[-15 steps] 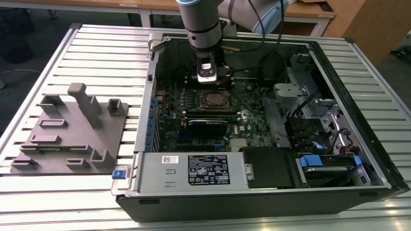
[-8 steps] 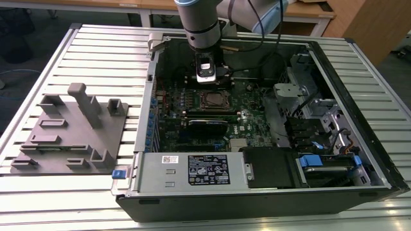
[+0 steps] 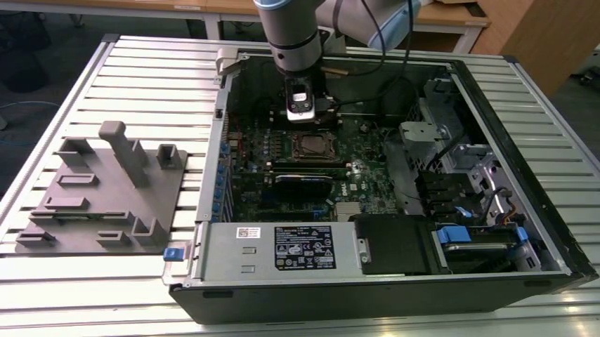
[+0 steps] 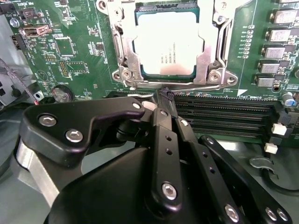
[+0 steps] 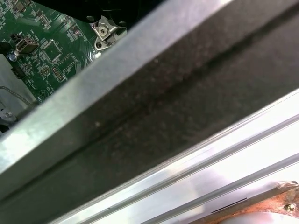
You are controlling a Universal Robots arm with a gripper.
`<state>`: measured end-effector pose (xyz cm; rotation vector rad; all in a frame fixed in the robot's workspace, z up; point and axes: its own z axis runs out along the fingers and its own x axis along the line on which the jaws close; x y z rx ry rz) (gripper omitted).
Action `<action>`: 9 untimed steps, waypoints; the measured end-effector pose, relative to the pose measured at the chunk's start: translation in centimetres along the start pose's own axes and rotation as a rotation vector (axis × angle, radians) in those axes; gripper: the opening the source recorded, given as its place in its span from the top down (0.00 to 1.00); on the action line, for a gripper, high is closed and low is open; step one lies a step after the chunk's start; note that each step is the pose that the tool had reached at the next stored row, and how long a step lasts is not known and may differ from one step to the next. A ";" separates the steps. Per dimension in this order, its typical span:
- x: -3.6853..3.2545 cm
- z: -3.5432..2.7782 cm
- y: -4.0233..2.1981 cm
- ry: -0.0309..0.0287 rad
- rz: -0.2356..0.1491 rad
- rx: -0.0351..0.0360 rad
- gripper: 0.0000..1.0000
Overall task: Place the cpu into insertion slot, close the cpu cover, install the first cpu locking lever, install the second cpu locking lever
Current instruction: 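Install the first cpu locking lever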
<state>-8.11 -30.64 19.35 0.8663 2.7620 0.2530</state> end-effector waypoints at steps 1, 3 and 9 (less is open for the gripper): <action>0.01 0.03 -0.01 -0.0004 0.000 -0.0003 0.90; 0.01 0.06 -0.01 -0.0011 0.000 0.0004 0.90; 0.01 0.08 -0.01 -0.0057 -0.003 0.0069 0.90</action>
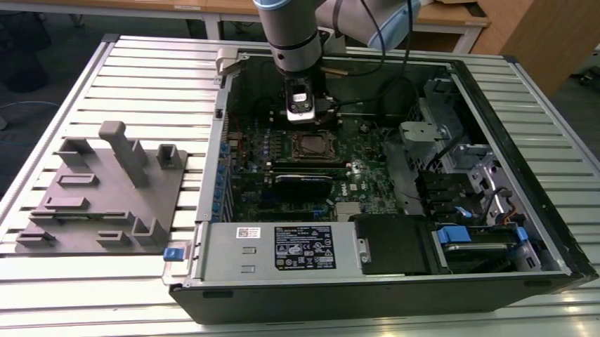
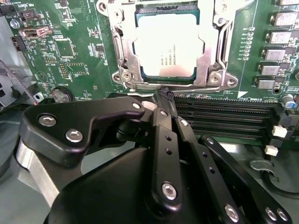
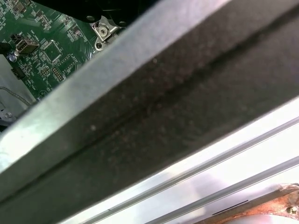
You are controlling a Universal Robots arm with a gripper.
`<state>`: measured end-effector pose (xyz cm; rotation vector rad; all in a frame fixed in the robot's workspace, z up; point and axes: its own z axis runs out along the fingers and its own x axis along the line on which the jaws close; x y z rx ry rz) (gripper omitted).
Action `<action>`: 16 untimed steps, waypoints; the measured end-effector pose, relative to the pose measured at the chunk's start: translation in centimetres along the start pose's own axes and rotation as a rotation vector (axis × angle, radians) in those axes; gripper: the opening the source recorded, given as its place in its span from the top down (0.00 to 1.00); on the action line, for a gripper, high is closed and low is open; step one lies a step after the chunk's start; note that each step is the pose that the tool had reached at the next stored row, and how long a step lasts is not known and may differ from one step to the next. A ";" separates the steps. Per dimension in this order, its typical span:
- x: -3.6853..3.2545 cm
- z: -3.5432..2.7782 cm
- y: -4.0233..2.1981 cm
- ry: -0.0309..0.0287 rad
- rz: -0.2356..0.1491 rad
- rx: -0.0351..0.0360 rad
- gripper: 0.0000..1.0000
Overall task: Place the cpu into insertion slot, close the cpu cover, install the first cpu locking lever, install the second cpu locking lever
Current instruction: 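Install the first cpu locking lever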
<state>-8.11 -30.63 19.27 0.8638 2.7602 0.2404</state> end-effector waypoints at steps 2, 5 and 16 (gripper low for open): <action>-0.01 0.00 -0.01 -0.0011 -0.001 0.0019 0.90; -0.02 0.01 -0.02 -0.0027 -0.002 0.0043 0.90; -0.01 0.17 -0.08 -0.0040 -0.002 0.0062 0.90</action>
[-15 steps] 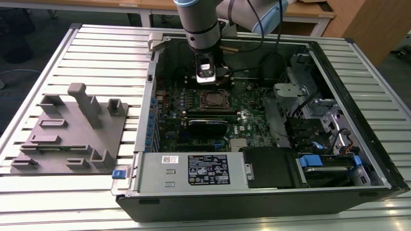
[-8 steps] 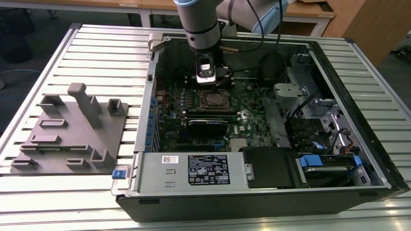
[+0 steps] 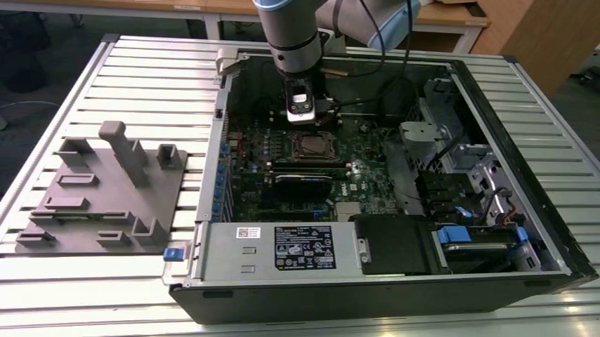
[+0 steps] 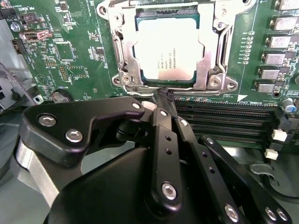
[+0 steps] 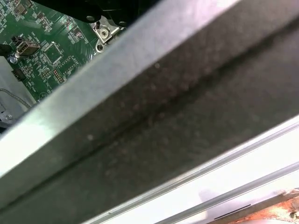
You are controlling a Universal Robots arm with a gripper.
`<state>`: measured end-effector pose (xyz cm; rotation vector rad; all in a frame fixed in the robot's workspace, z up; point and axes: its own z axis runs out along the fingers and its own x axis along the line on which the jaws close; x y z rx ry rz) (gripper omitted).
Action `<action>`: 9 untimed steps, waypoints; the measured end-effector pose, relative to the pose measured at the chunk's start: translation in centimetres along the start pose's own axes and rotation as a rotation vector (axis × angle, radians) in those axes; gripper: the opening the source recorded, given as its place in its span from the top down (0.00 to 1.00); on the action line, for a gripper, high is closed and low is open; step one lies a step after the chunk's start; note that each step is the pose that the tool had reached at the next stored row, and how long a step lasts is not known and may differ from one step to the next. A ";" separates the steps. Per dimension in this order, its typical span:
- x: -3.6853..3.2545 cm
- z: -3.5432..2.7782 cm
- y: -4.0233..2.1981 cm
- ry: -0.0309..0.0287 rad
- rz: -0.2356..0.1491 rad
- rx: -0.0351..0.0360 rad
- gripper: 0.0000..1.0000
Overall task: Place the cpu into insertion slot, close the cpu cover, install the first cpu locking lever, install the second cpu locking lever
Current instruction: 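Install the first cpu locking lever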
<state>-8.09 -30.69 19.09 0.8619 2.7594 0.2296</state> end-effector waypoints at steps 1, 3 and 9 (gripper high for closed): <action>0.00 0.00 0.00 0.0000 0.000 0.0000 0.90; -0.07 0.03 0.05 0.0004 0.000 -0.0006 0.90; -0.53 0.23 0.37 0.0003 0.000 -0.0015 0.90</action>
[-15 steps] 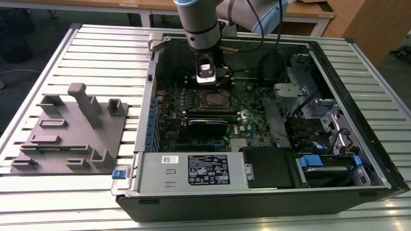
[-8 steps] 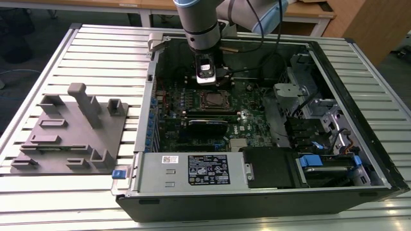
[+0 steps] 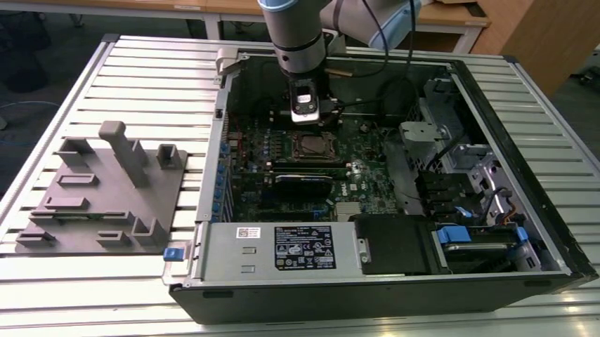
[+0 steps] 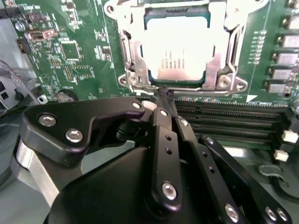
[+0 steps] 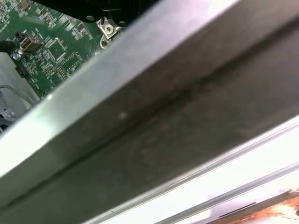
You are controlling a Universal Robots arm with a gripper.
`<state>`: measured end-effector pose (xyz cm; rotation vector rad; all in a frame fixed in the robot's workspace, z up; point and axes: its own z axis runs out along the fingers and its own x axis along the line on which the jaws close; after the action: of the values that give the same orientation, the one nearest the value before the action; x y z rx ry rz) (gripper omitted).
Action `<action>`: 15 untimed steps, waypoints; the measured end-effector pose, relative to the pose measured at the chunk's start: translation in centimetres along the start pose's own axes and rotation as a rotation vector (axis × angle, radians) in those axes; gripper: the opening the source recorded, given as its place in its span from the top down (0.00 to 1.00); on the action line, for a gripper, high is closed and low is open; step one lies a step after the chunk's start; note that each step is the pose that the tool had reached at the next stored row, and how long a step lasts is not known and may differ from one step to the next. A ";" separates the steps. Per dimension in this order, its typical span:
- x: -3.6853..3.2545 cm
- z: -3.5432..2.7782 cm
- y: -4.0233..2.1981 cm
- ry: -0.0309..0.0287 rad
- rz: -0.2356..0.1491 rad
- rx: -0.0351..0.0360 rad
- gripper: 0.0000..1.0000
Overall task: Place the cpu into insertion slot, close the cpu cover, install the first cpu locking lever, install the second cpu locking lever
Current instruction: 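Install the first cpu locking lever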
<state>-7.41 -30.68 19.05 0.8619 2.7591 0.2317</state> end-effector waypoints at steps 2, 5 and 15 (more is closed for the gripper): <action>-0.09 0.01 0.05 0.0001 0.000 0.0008 0.90; -0.12 0.01 0.07 0.0000 0.000 0.0009 0.90; -0.15 -0.09 0.10 0.0061 0.003 -0.0078 0.90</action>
<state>-7.26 -30.69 19.19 0.8648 2.7608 0.2459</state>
